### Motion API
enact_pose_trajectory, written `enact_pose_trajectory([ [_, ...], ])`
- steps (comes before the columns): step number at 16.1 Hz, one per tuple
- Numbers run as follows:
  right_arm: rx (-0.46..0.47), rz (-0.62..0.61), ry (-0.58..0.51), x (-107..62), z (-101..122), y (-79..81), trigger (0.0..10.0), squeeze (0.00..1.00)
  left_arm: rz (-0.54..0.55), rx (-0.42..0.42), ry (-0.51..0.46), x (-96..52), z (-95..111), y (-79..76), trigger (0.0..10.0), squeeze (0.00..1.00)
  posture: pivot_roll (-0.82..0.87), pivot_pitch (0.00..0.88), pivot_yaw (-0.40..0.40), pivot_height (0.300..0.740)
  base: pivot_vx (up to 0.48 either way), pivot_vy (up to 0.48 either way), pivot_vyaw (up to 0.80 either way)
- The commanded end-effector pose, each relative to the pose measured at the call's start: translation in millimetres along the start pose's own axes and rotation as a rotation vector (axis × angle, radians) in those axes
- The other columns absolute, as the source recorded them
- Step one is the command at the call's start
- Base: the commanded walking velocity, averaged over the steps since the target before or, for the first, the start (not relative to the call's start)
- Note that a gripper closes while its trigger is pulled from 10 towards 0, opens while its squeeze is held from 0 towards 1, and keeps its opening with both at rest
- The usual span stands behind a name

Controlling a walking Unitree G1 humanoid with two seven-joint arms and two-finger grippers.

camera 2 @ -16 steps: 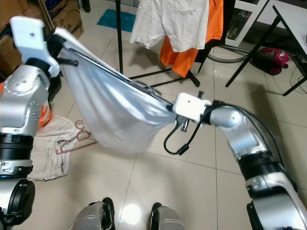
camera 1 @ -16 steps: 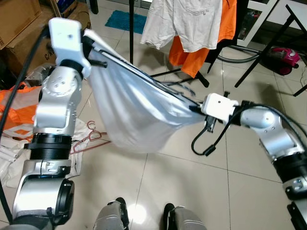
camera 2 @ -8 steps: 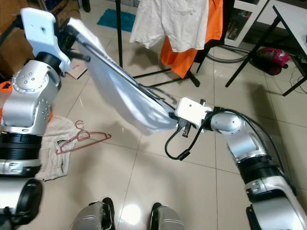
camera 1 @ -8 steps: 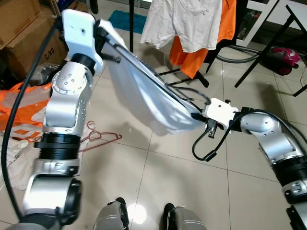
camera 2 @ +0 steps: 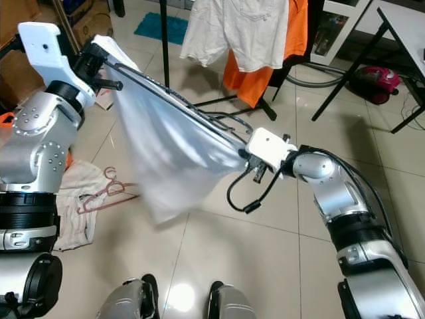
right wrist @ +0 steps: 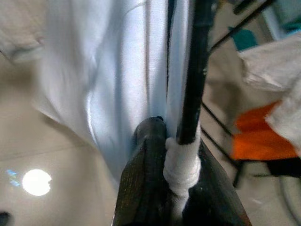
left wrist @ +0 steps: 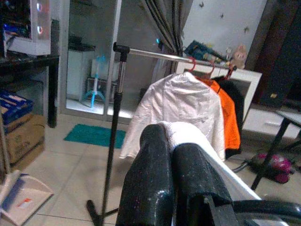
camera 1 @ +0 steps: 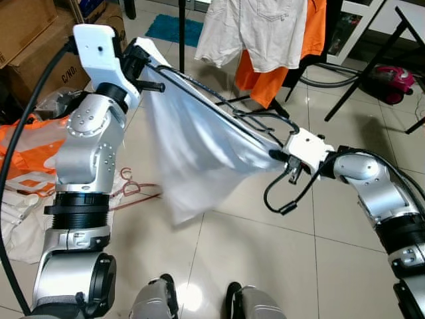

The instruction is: Hang hanger

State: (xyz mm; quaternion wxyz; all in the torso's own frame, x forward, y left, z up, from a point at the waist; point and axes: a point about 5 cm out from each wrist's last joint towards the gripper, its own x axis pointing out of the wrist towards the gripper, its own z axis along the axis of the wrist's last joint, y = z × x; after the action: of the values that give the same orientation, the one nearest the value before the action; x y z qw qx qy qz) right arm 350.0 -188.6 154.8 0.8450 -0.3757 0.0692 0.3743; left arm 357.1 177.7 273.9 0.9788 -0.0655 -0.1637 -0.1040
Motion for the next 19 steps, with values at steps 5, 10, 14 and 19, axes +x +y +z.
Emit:
enact_pose_trajectory([
  [5,-0.044,-0.053,0.121,-2.4,-20.4,1.3,0.0,0.0,0.02,-0.191,-0.224,0.4,48.1,6.6,0.0,0.0,-0.13,0.181,-0.102,0.74,0.0,0.0,0.0],
  [10,-0.139,-0.015,0.151,4.5,-22.7,11.5,0.0,0.0,-0.121,0.086,-0.254,-0.5,57.7,-26.6,0.0,0.0,-0.13,0.185,-0.097,0.74,0.0,0.0,0.0],
  [14,-0.1,0.037,0.068,20.8,-9.3,33.0,0.0,0.0,-0.005,0.021,-0.101,8.9,33.5,-31.7,0.0,0.0,-0.12,0.186,-0.093,0.74,0.0,0.0,0.0],
  [19,0.038,0.057,-0.026,33.8,11.6,46.5,0.0,0.0,0.054,0.5,-0.048,7.3,8.6,-47.5,0.0,0.0,-0.12,0.194,-0.089,0.74,0.0,0.0,0.0],
])
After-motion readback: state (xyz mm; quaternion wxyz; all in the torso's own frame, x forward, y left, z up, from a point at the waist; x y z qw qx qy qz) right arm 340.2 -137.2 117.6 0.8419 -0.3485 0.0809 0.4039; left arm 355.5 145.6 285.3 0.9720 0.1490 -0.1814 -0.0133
